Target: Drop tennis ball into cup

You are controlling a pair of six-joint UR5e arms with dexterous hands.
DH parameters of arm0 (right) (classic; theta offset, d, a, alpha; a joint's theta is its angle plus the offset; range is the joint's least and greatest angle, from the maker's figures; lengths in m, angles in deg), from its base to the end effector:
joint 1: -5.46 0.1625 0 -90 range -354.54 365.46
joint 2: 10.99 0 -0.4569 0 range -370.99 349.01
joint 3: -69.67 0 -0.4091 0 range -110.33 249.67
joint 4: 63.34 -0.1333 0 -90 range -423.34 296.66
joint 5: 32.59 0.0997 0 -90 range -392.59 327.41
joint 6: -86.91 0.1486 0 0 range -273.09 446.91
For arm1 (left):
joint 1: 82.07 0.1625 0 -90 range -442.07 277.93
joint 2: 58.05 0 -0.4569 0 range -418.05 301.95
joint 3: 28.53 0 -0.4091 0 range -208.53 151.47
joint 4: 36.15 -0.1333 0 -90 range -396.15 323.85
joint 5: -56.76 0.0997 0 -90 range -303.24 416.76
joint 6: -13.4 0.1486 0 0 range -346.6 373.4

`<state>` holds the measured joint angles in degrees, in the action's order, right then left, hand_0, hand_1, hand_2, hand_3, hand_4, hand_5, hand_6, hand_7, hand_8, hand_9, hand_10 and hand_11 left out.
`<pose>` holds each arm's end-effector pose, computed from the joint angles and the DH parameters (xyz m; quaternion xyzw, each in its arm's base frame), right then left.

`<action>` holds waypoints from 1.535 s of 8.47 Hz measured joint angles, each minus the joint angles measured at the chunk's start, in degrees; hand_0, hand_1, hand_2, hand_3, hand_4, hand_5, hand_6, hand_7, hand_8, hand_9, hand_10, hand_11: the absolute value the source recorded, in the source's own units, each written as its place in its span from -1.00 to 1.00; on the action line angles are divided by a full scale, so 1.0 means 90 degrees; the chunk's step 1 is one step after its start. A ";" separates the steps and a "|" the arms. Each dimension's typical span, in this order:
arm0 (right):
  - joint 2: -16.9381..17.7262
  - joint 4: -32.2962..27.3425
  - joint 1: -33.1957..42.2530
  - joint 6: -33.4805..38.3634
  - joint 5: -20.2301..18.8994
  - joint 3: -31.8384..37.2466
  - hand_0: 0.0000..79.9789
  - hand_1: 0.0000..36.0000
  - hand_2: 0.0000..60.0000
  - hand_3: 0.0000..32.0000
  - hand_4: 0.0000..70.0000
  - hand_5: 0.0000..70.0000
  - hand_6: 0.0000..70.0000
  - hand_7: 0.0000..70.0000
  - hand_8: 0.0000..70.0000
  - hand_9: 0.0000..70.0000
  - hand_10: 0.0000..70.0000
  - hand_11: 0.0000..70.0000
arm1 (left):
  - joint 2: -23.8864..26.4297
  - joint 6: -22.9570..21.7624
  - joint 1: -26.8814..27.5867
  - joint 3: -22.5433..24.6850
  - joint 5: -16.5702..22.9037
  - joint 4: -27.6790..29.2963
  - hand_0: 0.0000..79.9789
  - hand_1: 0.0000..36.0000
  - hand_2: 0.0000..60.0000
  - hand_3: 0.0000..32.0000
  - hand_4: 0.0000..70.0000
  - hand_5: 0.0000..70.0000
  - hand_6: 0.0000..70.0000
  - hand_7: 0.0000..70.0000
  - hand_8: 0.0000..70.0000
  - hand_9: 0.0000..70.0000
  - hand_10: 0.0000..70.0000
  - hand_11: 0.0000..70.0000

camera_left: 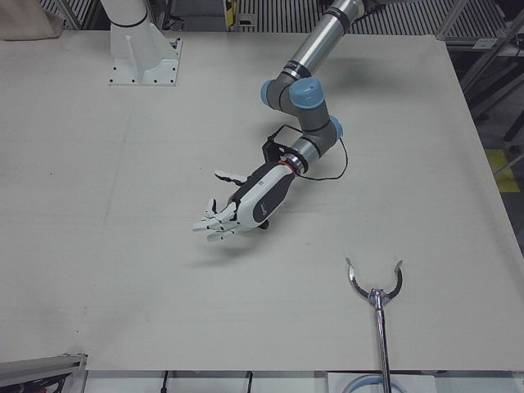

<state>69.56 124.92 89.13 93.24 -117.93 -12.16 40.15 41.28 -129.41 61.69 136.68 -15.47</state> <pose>0.0762 -0.6312 0.7210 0.0428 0.6615 -0.7482 0.0269 0.3207 -0.5832 0.5708 -0.0663 0.8573 -0.4559 0.2297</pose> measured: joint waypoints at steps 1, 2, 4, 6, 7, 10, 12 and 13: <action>-0.0001 0.0000 0.0000 0.0000 0.0000 0.0000 -1.00 -1.00 -1.00 -1.00 -1.00 -1.00 -1.00 -1.00 -1.00 -1.00 -1.00 -1.00 | -0.0010 -0.0027 -0.0010 0.0009 0.0006 0.0014 0.76 0.51 -0.98 -1.00 -0.75 -0.59 -0.05 -0.49 -0.63 -0.60 -0.82 -0.65; 0.0000 0.0000 0.0000 0.0000 0.0000 0.0000 -1.00 -1.00 -1.00 -1.00 -1.00 -1.00 -1.00 -1.00 -1.00 -1.00 -1.00 -1.00 | -0.0034 -0.0171 -0.0057 0.0034 0.0015 0.0014 0.59 0.42 -0.94 -1.00 -0.75 -0.62 -0.14 -0.62 -0.69 -0.67 -0.82 -0.67; 0.0001 0.0001 0.0003 0.0000 0.0000 0.0000 -1.00 -1.00 -1.00 -1.00 -1.00 -1.00 -1.00 -1.00 -1.00 -1.00 -1.00 -1.00 | -0.0086 -0.0656 -0.0514 0.0068 0.0041 -0.0139 0.48 0.28 -0.87 -1.00 -0.70 -0.65 -0.20 -0.53 -0.69 -0.65 -0.78 -0.61; 0.0001 0.0000 0.0001 -0.0006 0.0000 0.0000 -1.00 -1.00 -1.00 -1.00 -1.00 -1.00 -1.00 -1.00 -1.00 -1.00 -1.00 -1.00 | -0.0121 -0.1103 -0.1403 0.0092 0.0327 -0.0328 0.46 0.22 -0.84 -1.00 -0.64 -0.62 0.02 -0.43 -0.59 -0.55 -0.73 -0.53; 0.0002 0.0000 0.0001 -0.0005 0.0000 0.0000 -1.00 -1.00 -1.00 -1.00 -1.00 -1.00 -1.00 -1.00 -1.00 -1.00 -1.00 -1.00 | -0.0125 -0.1229 -0.1963 0.0154 0.0612 -0.0475 0.47 0.22 -0.89 -1.00 -0.67 -0.62 -0.03 -0.43 -0.59 -0.53 -0.69 -0.49; 0.0005 0.0000 0.0000 0.0000 0.0000 0.0000 -1.00 -1.00 -1.00 -1.00 -1.00 -1.00 -1.00 -1.00 -1.00 -1.00 -1.00 -1.00 | -0.0335 -0.1429 -0.3040 0.0306 0.1262 -0.0749 0.52 0.27 -0.90 -1.00 -0.69 -0.58 0.09 -0.45 -0.55 -0.52 -0.67 -0.44; 0.0003 0.0000 0.0000 0.0000 0.0000 0.0000 -1.00 -1.00 -1.00 -1.00 -1.00 -1.00 -1.00 -1.00 -1.00 -1.00 -1.00 -1.00 | -0.0681 -0.1695 -0.3206 0.0331 0.1317 -0.0742 0.54 0.34 -0.96 -1.00 -0.68 -0.65 -0.25 -0.37 -0.63 -0.51 -0.67 -0.45; 0.0001 -0.0002 0.0000 0.0000 0.0000 0.0000 -1.00 -1.00 -1.00 -1.00 -1.00 -1.00 -1.00 -1.00 -1.00 -1.00 -1.00 -1.00 | -0.0775 -0.1754 -0.3259 0.0364 0.1330 -0.0746 0.53 0.33 -0.96 -1.00 -0.68 -0.63 -0.20 -0.38 -0.61 -0.51 -0.67 -0.45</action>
<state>69.56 124.90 89.13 93.24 -117.93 -12.16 33.17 25.49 -158.74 64.97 148.65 -22.18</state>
